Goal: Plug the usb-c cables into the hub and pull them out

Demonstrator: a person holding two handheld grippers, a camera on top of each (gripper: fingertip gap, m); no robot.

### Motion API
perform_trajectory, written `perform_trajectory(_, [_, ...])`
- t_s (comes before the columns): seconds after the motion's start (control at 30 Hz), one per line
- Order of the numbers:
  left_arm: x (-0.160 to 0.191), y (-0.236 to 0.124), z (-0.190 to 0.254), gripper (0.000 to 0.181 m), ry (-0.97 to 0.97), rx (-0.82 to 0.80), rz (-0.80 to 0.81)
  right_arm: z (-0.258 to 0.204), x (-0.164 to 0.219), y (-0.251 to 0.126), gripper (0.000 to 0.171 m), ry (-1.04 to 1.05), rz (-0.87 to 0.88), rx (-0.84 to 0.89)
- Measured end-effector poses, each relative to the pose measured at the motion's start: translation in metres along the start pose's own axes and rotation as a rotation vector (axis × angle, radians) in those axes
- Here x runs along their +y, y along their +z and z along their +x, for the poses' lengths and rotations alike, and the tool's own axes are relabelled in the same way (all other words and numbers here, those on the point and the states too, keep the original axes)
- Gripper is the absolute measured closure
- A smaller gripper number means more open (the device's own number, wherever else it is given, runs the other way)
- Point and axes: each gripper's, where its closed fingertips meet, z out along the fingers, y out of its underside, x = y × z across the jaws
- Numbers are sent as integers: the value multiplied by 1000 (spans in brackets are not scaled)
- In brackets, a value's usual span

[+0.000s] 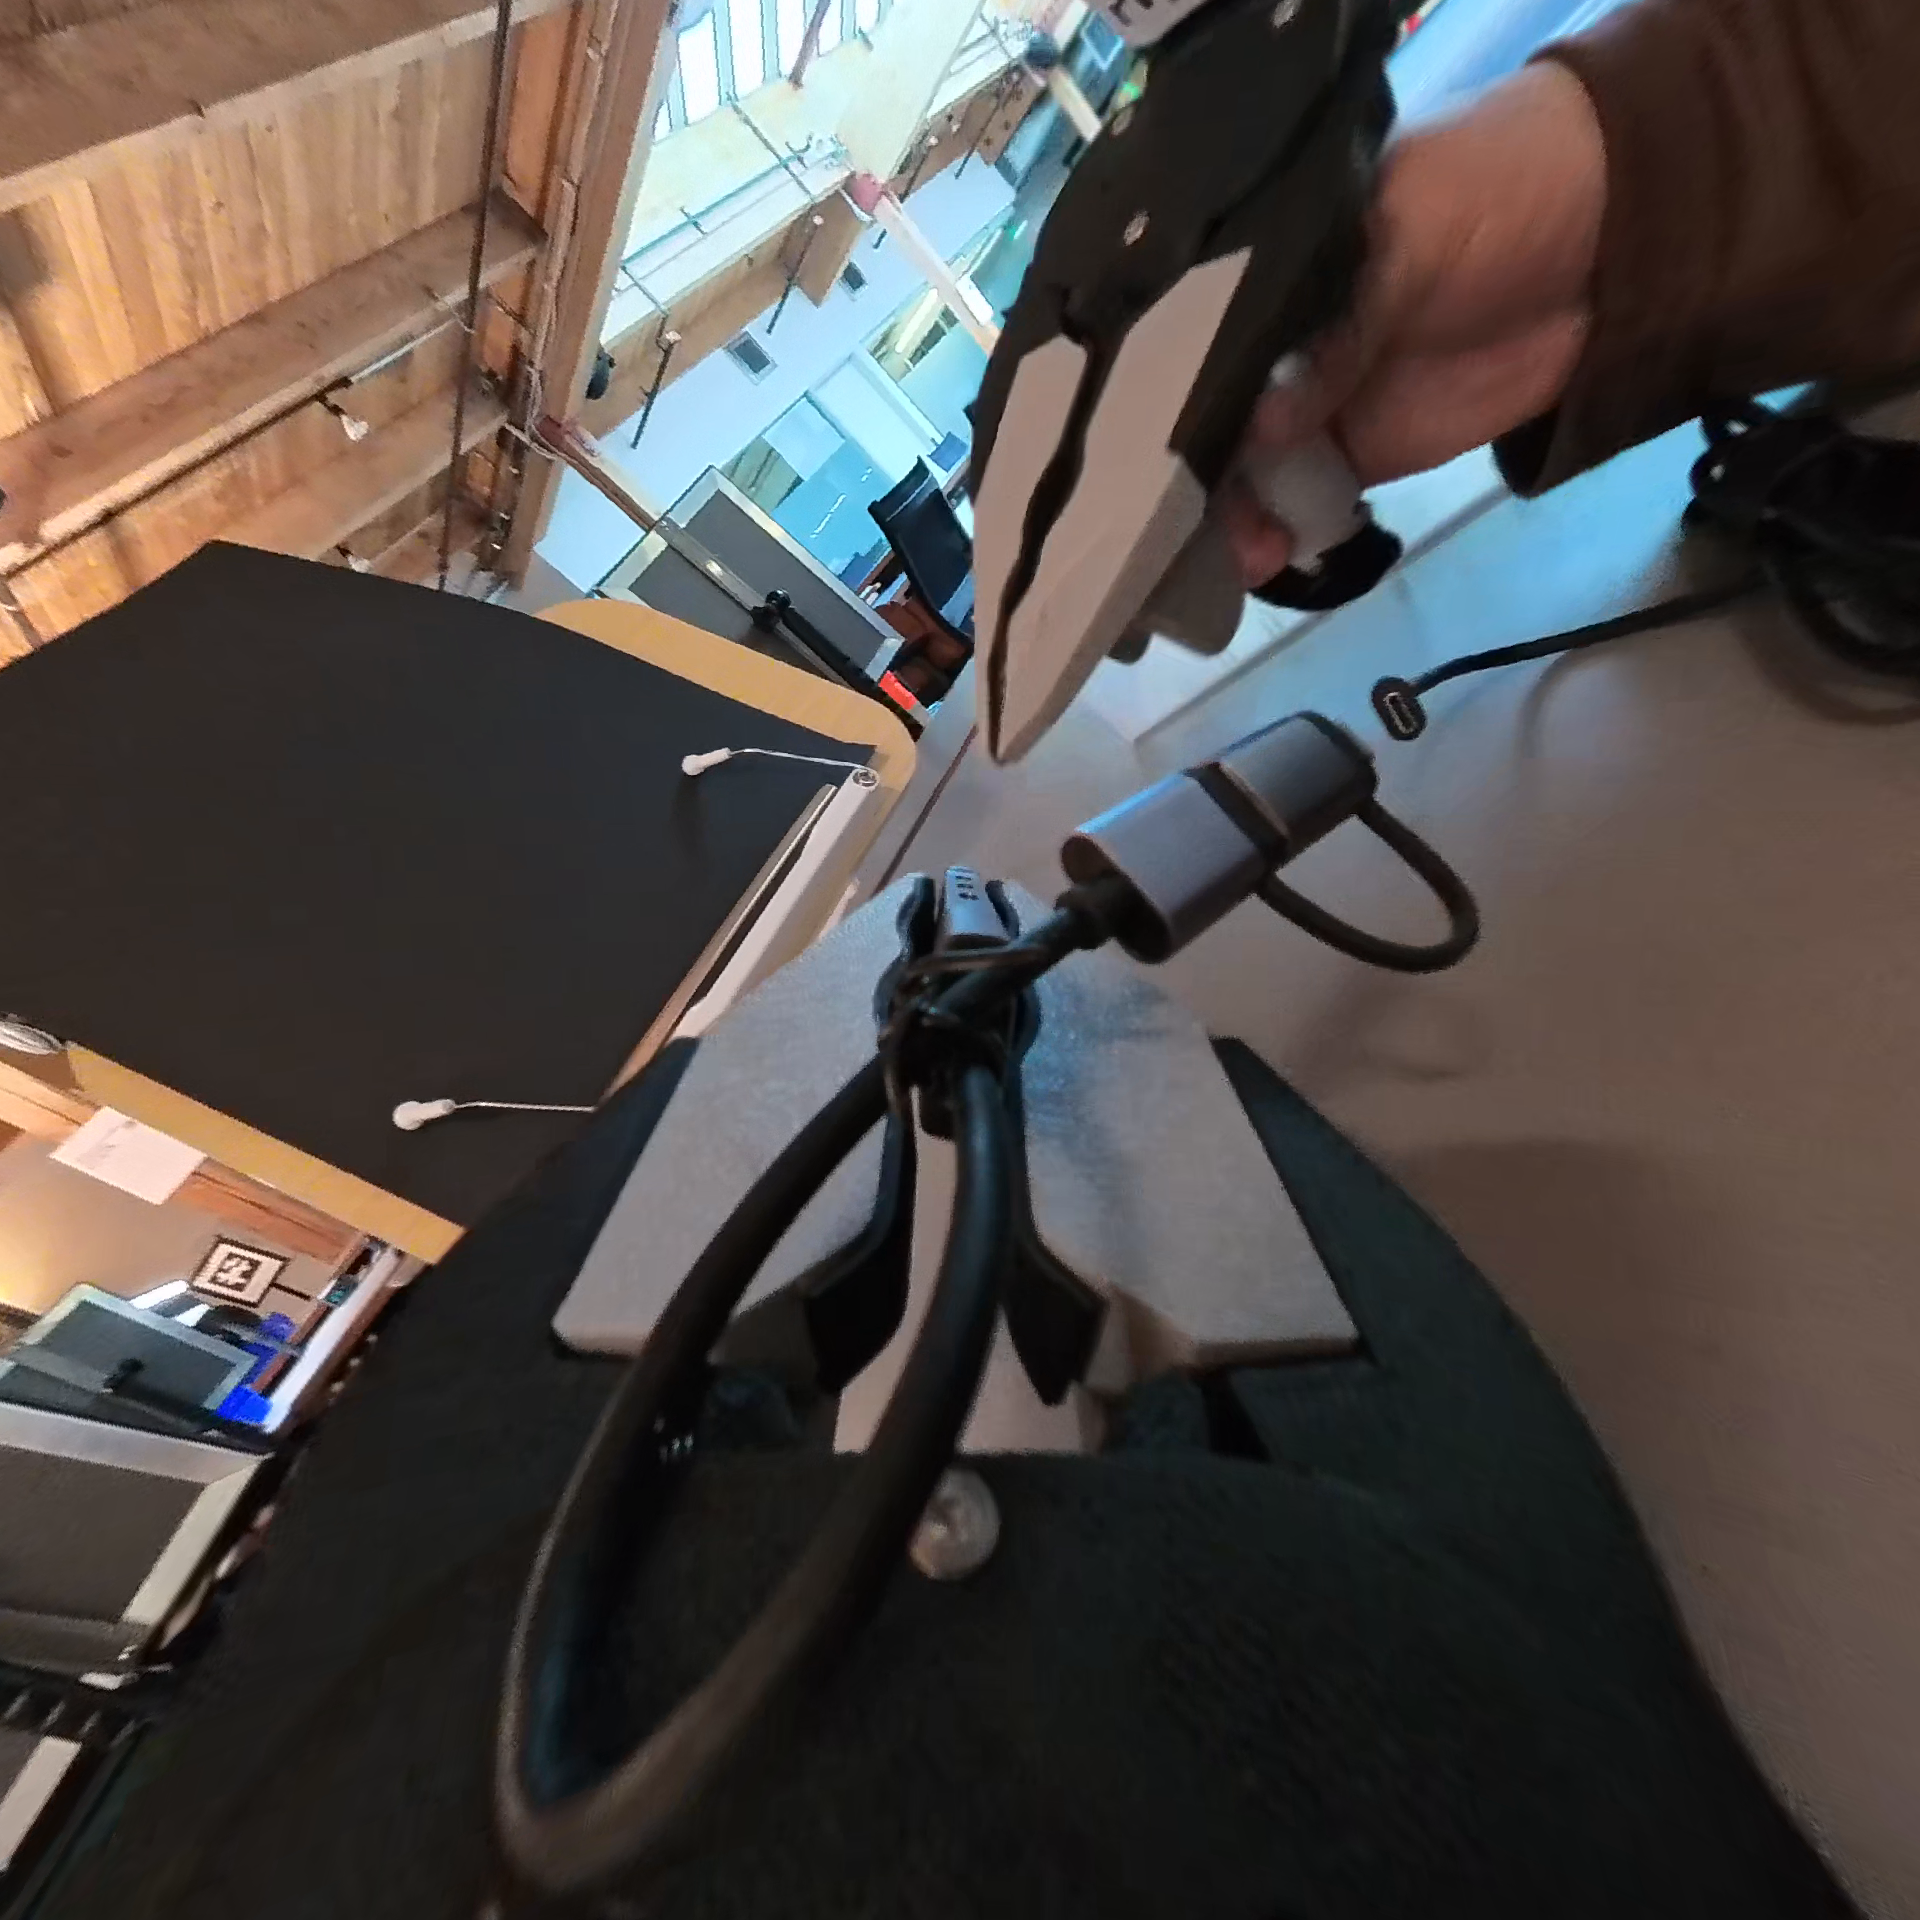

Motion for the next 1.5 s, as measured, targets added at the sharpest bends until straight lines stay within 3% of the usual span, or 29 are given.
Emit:
perform_trajectory(0.03, [0,0,-1,174,6,-3,0,0,-3,-4,171,25,19,-14])
perform_trajectory(0.17, [0,-1,-2,174,20,-9,-1,4,-5,-12,168,66,35,-16])
perform_trajectory(0.33, [4,2,4,174,82,3,-28,-12,4,-11,143,106,-66,-100])
perform_trajectory(0.4, [6,2,4,174,114,-4,-47,-23,1,-14,141,98,-85,-148])
perform_trajectory(0.57, [13,1,1,174,172,-22,-89,-47,-2,-37,144,136,-68,-303])
perform_trajectory(0.87, [19,4,3,174,299,-34,-131,-58,36,-41,144,190,-225,-337])
perform_trajectory(0.97, [19,3,3,174,276,-33,-130,-59,47,-35,153,185,-283,-327])
perform_trajectory(1.0, [20,4,3,174,269,-28,-131,-57,49,-34,164,177,-298,-313])
perform_trajectory(1.23, [36,7,25,174,210,122,-251,-16,43,-19,166,-16,-298,9])
perform_trajectory(1.37, [39,9,28,174,149,148,-293,11,54,-12,166,-355,-473,302])
perform_trajectory(1.5, [46,11,25,174,124,141,-345,11,51,0,167,-714,-594,451])
